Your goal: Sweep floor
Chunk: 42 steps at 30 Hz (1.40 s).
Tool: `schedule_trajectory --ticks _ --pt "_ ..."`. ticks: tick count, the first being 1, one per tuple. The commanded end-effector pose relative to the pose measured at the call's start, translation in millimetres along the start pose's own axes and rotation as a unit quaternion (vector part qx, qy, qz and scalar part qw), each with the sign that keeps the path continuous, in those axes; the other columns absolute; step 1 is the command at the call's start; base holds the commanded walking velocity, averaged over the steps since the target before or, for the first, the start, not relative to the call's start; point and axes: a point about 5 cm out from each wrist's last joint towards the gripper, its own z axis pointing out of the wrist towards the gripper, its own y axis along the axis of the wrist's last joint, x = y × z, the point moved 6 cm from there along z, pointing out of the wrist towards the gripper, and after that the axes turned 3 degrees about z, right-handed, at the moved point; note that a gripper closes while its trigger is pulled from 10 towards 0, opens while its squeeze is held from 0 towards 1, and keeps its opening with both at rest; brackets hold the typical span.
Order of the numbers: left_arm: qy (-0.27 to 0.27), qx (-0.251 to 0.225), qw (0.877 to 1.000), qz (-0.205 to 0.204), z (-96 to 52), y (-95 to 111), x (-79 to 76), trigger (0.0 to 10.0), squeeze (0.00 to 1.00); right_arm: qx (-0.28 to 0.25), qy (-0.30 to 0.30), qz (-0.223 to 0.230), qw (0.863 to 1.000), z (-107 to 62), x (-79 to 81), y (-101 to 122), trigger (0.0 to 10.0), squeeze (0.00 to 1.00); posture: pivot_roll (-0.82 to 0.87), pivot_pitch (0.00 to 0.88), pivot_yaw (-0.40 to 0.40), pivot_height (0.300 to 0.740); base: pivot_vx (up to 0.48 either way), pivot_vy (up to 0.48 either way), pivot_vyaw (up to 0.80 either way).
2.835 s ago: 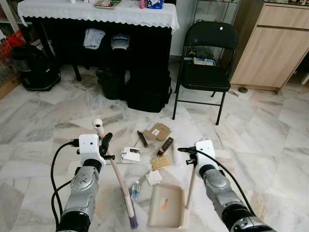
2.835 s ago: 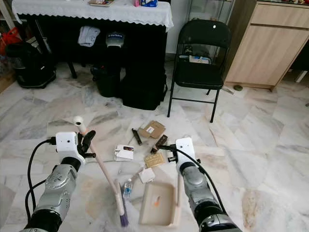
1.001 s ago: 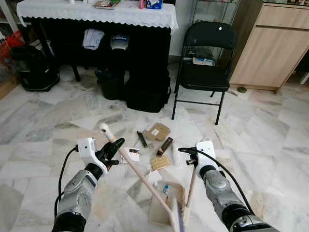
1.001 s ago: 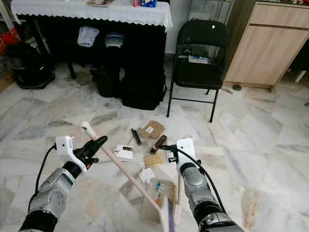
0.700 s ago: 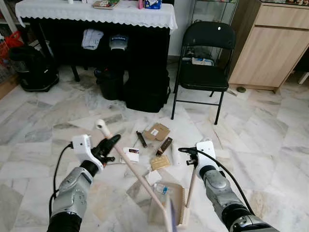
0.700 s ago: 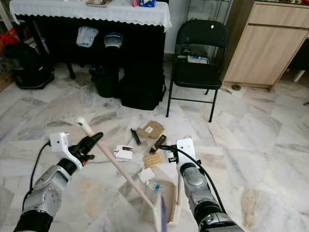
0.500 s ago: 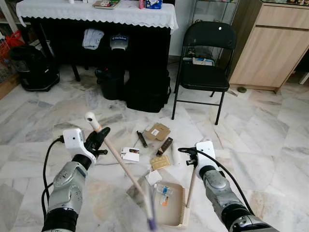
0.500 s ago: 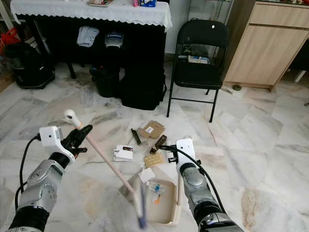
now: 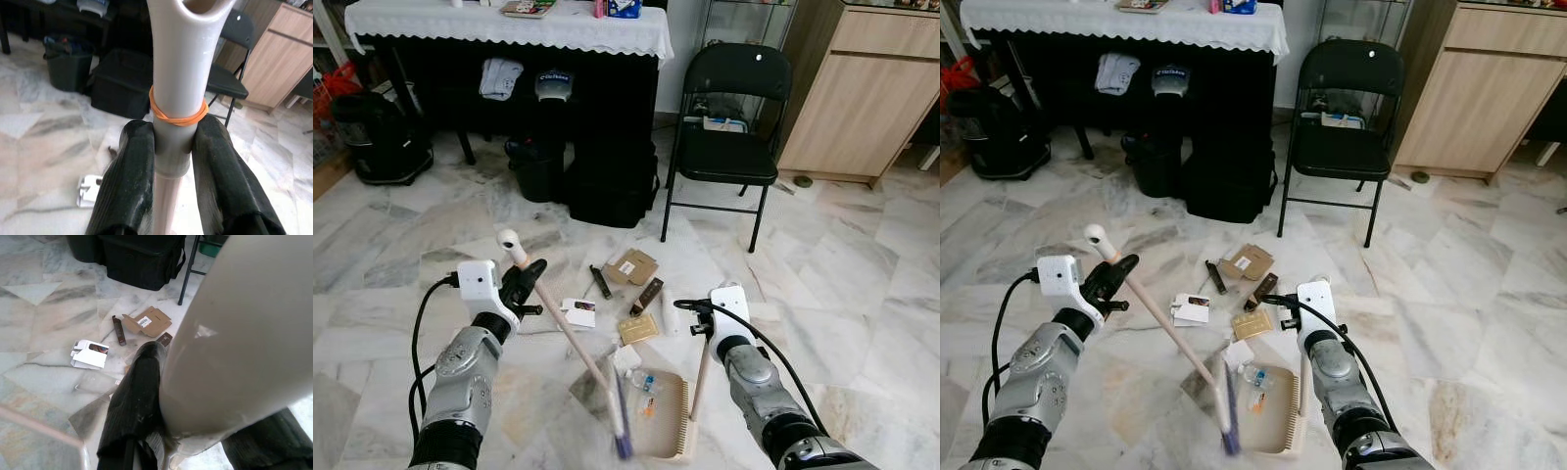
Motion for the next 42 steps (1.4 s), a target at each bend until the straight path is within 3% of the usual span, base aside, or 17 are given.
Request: schedule_trajectory --ticks 1,6,18,23,33,42 --pt "0.004 -0.002 1.0 0.011 -0.6 -3.0 -0.8 10.0 0.0 0.001 0.0 0.0 1.0 -1.1 -0.6 -2.5 10.0 0.0 0.04 0.002 -0.054 0.74 0.0 0.0 0.0" --pt "0.013 0.007 1.0 0.009 -3.5 -16.3 -7.5 10.0 0.0 0.001 0.001 0.0 1.0 -1.0 0.4 -2.2 10.0 0.0 0.04 0.004 -0.056 0.74 0.0 0.0 0.0" --pt "0.028 0.005 0.999 0.019 -2.0 -18.3 -6.0 10.0 0.0 0.0 0.001 0.0 1.0 -1.0 -0.5 -1.7 10.0 0.0 0.04 0.005 -0.056 0.74 0.0 0.0 0.0" --pt "0.042 0.001 0.999 -0.013 -1.7 -21.5 -4.3 10.0 0.0 -0.001 0.002 0.001 1.0 -1.0 0.5 -1.6 10.0 0.0 0.03 0.006 -0.056 0.74 0.0 0.0 0.0" --pt "0.021 0.012 0.999 -0.04 -2.4 -29.9 -12.1 10.0 0.0 -0.001 0.001 0.001 1.0 -1.2 -0.2 -1.9 10.0 0.0 0.03 0.004 -0.056 0.74 0.0 0.0 0.0" --pt "-0.01 0.019 0.995 -0.097 -3.5 -35.1 -21.3 10.0 0.0 0.0 0.003 0.001 1.0 -1.0 1.4 -1.9 10.0 0.0 0.03 0.002 -0.054 0.74 0.0 0.0 0.0"
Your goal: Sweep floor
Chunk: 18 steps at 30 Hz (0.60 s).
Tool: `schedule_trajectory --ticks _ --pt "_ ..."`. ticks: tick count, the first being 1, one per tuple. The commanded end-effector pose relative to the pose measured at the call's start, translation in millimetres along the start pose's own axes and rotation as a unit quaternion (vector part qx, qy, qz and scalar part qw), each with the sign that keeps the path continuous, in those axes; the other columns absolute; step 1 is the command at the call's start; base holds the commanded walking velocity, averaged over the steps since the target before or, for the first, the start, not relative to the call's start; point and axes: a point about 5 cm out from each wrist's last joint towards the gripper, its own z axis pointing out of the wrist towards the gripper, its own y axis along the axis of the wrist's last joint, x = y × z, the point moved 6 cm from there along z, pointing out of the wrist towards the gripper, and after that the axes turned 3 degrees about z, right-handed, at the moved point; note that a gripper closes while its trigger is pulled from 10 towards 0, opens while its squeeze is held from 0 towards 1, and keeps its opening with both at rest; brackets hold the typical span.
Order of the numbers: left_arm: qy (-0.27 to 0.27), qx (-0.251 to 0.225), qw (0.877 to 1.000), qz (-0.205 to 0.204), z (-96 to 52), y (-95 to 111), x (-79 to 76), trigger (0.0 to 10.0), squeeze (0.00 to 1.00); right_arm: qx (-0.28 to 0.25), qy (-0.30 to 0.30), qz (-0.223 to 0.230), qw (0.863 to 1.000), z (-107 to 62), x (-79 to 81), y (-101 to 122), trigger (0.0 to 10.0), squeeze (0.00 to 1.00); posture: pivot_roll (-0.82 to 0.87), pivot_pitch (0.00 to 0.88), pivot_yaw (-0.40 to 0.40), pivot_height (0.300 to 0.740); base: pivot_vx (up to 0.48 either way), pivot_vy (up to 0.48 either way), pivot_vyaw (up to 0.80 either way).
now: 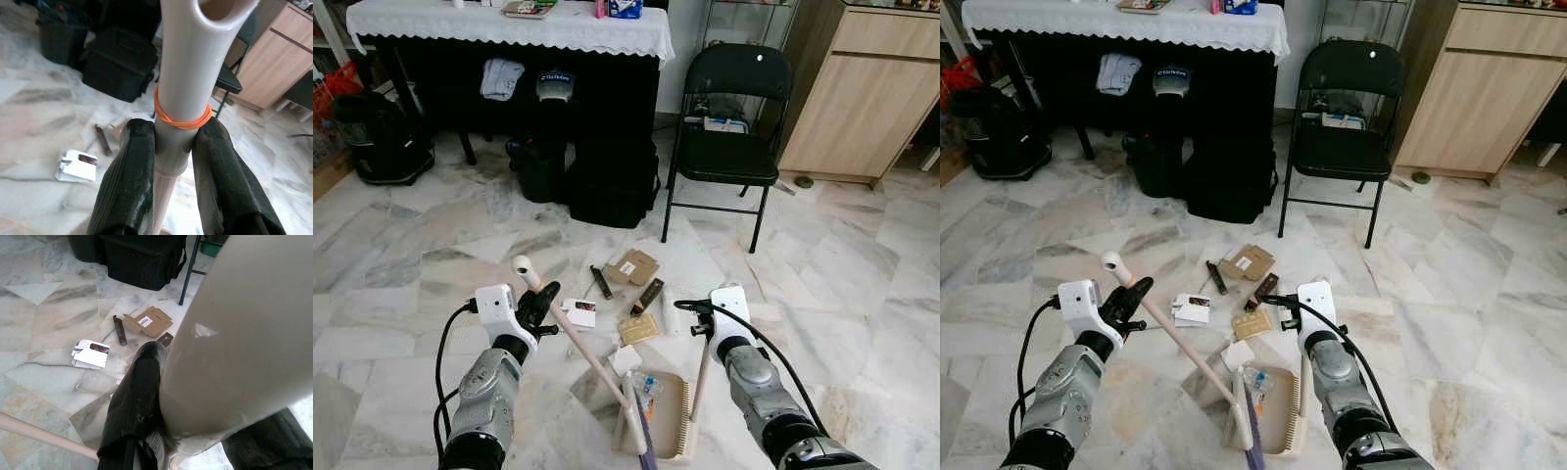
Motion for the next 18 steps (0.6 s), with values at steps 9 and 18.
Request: schedule_trajectory --ticks 9,18 --pt "-0.022 0.001 0.999 -0.035 -0.6 0.4 -4.1 10.0 0.0 0.0 0.0 0.0 1.0 -0.6 0.3 -1.3 10.0 0.0 0.03 0.0 -0.052 0.74 0.0 0.0 0.0" --pt "0.023 -0.021 0.999 0.039 -1.2 15.7 11.7 10.0 0.0 -0.001 0.005 0.0 1.0 -0.2 3.8 -0.5 10.0 0.0 0.04 0.0 -0.051 0.74 0.0 0.0 0.0"
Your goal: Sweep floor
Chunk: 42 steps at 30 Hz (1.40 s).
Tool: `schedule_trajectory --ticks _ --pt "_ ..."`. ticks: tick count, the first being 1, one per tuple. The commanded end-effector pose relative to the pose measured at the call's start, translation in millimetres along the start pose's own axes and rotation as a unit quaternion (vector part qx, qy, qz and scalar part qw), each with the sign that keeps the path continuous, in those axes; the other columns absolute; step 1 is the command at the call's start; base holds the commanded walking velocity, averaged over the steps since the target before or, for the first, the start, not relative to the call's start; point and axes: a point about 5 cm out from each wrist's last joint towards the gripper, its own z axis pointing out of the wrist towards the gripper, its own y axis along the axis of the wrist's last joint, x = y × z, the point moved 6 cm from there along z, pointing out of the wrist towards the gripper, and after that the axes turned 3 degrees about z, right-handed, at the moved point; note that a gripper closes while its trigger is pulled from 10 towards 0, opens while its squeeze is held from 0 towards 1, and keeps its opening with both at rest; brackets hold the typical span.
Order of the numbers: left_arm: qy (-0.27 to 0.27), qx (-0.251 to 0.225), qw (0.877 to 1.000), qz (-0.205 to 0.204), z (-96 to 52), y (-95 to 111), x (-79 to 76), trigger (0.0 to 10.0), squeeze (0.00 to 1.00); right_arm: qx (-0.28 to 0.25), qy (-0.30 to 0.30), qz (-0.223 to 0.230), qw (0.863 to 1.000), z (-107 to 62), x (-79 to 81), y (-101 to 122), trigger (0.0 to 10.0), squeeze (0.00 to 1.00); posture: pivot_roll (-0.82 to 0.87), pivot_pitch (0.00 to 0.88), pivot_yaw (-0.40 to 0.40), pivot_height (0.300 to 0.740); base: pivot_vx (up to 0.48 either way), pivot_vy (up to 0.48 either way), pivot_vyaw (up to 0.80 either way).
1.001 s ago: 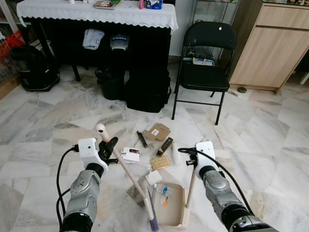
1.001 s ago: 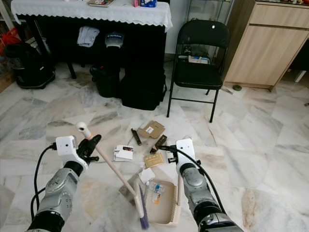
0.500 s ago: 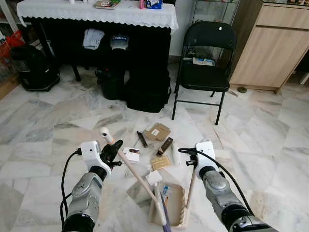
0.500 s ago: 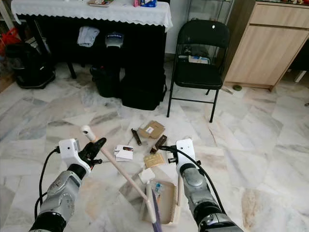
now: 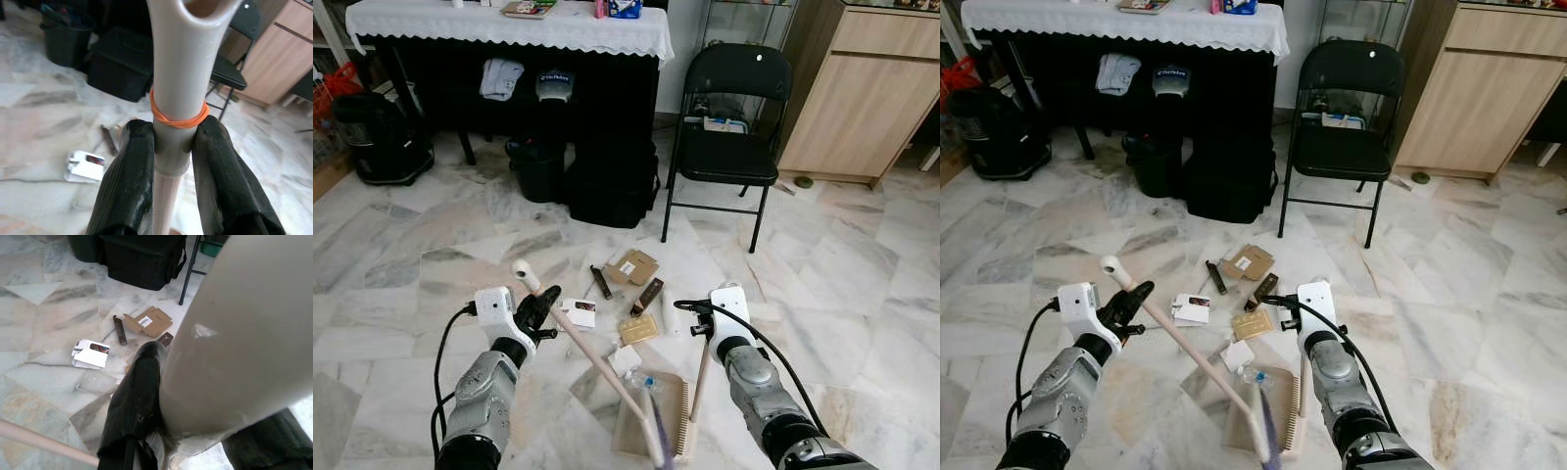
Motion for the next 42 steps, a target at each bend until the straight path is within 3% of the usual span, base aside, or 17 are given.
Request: schedule_trajectory --ticks 1,14,27,42 --pt "0.015 -0.024 0.999 0.016 2.0 13.3 5.8 10.0 0.0 -0.001 0.004 -0.001 1.0 -0.2 2.8 -0.2 10.0 0.0 0.04 0.0 -0.051 0.74 0.0 0.0 0.0" --pt "0.044 -0.034 0.998 0.032 3.7 15.0 10.9 10.0 0.0 -0.001 0.003 -0.001 1.0 -0.6 1.9 -1.0 10.0 0.0 0.03 0.0 -0.051 0.74 0.0 0.0 0.0" --pt "0.035 -0.038 0.999 -0.019 13.8 8.2 -6.8 10.0 0.0 -0.004 -0.004 -0.003 1.0 -1.8 -5.9 -1.1 10.0 0.0 0.0 0.001 -0.06 0.74 0.0 0.0 0.0" --pt "-0.038 -0.015 0.995 -0.092 15.3 -1.0 -26.4 10.0 0.0 -0.003 0.0 -0.004 1.0 -1.1 -3.8 0.0 10.0 0.0 0.0 0.005 -0.063 0.74 0.0 0.0 0.0"
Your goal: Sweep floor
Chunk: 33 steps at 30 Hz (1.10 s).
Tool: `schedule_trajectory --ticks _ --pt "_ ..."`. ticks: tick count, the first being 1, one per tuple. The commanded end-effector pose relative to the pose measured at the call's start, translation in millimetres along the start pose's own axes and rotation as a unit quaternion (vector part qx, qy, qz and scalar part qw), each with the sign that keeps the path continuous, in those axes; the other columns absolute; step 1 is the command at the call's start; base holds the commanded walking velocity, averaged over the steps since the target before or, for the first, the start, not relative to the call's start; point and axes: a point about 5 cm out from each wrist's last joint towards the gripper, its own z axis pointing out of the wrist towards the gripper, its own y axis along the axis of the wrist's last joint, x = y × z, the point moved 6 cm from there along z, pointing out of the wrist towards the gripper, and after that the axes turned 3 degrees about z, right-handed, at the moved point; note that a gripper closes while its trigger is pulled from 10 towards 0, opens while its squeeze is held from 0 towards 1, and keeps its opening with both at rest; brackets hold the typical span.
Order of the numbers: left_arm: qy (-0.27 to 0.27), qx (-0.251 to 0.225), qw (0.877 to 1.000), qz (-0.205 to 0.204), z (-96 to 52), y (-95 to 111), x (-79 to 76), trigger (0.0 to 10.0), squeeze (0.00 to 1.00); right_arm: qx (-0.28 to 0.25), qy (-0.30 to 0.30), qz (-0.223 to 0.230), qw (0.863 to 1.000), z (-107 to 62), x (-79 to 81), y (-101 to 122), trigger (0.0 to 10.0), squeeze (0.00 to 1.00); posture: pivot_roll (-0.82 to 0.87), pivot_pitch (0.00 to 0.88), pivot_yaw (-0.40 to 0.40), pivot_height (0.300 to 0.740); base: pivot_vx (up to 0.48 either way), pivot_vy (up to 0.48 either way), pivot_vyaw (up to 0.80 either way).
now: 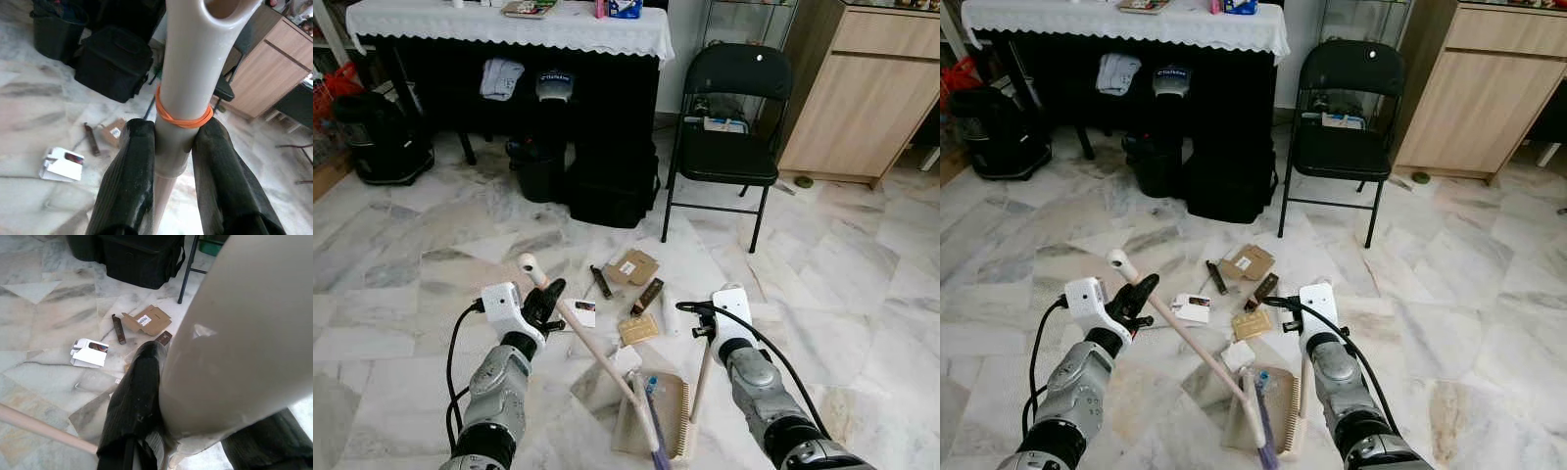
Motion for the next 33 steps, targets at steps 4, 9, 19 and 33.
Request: schedule_trajectory --ticks 4,9,19,33 --pt "-0.063 0.011 0.997 -0.045 3.9 -0.1 -20.5 10.0 0.0 -0.006 0.0 -0.001 1.0 0.3 -0.7 3.1 10.0 0.0 0.0 0.005 -0.06 0.74 0.0 0.0 0.0" --pt "-0.05 0.003 0.998 -0.03 2.8 4.4 -14.4 10.0 0.0 -0.012 -0.002 0.002 1.0 0.3 -1.8 5.1 10.0 0.0 0.0 0.003 -0.058 0.74 0.0 0.0 0.0" --pt "0.017 -0.072 0.996 0.048 -3.0 48.0 11.5 10.0 0.0 -0.03 0.011 0.013 0.999 2.3 7.0 14.8 10.0 0.0 0.02 0.0 -0.058 0.74 0.0 0.0 0.0" --pt "0.036 -0.085 0.993 0.078 -1.1 60.3 15.1 10.0 0.0 -0.03 0.019 0.013 0.999 2.4 11.5 14.8 10.0 0.0 0.02 0.0 -0.055 0.74 0.0 0.0 0.0"
